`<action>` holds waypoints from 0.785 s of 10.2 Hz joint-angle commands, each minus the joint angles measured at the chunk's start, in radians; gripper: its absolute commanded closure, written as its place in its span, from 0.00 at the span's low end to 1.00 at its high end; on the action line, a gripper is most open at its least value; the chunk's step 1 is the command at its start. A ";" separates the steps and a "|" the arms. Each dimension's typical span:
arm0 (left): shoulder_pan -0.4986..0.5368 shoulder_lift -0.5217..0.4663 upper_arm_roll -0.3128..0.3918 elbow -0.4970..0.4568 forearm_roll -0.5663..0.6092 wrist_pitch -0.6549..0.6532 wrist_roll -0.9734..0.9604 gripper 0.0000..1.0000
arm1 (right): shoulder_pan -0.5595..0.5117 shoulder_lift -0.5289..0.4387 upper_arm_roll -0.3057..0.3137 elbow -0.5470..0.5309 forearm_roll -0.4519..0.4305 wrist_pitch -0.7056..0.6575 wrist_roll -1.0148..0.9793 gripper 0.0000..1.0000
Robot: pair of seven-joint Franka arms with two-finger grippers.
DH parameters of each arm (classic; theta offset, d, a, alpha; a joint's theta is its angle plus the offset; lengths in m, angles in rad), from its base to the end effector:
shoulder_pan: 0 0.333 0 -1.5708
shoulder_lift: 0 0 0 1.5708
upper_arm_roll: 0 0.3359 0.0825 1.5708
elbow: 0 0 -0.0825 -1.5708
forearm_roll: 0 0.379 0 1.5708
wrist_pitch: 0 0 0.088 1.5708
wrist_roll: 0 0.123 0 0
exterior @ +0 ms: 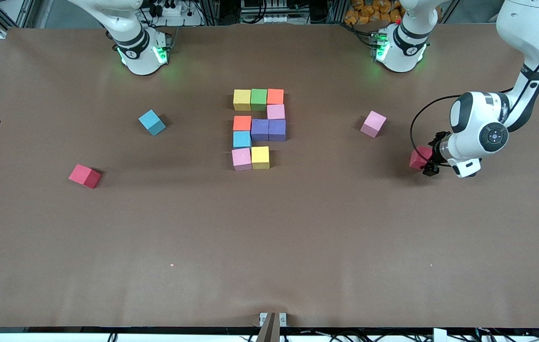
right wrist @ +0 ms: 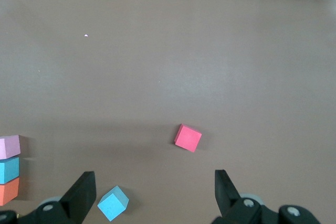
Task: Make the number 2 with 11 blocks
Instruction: 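Lift the red block with the left gripper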
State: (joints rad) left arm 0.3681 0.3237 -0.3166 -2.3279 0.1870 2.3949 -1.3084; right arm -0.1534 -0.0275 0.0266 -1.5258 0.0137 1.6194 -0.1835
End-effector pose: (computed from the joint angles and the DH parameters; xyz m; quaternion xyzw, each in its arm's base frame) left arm 0.4921 0.0229 0.1962 -0.8166 -0.5653 0.0912 0.0721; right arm 0.5433 -0.0674 0.6693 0.9977 0.0284 0.0608 0.0029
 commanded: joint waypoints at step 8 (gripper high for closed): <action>0.017 -0.021 -0.019 -0.001 0.011 0.006 -0.026 0.57 | -0.008 0.015 0.009 0.022 0.032 -0.006 -0.007 0.00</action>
State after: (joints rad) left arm 0.3695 0.3208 -0.3199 -2.3240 0.1871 2.4030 -1.3124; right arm -0.1536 -0.0201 0.0296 -1.5250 0.0256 1.6208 -0.1835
